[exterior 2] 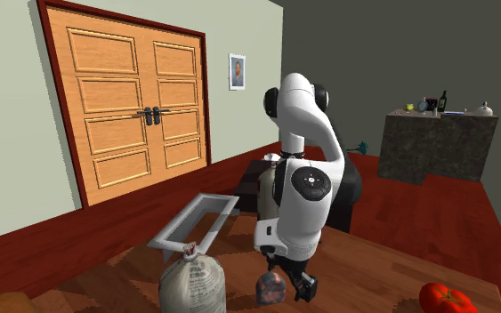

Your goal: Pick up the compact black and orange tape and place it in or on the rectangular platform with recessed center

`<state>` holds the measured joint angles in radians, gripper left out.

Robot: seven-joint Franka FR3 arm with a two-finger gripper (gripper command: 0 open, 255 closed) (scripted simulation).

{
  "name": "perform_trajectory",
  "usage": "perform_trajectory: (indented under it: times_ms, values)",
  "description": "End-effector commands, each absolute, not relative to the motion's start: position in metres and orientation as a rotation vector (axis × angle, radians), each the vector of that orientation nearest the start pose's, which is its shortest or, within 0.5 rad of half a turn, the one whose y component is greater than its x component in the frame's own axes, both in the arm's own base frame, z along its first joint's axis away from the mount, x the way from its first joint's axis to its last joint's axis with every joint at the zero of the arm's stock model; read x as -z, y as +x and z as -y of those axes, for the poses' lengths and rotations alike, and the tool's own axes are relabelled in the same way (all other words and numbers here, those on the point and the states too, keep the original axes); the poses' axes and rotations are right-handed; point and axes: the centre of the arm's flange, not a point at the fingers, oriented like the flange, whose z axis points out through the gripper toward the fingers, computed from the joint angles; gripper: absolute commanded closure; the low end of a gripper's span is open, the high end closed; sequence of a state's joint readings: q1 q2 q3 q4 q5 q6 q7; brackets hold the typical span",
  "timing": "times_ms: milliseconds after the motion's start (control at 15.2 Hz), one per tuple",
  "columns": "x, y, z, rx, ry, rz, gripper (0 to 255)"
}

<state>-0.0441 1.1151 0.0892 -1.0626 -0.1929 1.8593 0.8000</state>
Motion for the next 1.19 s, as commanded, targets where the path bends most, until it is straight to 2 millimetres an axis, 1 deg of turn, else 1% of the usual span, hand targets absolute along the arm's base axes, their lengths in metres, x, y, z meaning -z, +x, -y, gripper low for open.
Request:
perform_trajectory:
  times_ms: [0, 132, 594, 660, 1122]
  values:
    - [-0.1094, 0.731, 0.0028, -0.419, -3.117, -1.152, 0]
    - [-0.1015, 0.7284, 0.0037, -0.419, -3.117, -1.152, 0]
    - [-0.1015, 0.7284, 0.0037, -0.419, -3.117, -1.152, 0]
    - [-0.1015, 0.7284, 0.0037, -0.419, -3.117, -1.152, 255]
    - [-0.1013, 0.7281, 0.0034, -0.419, -3.117, -1.152, 255]
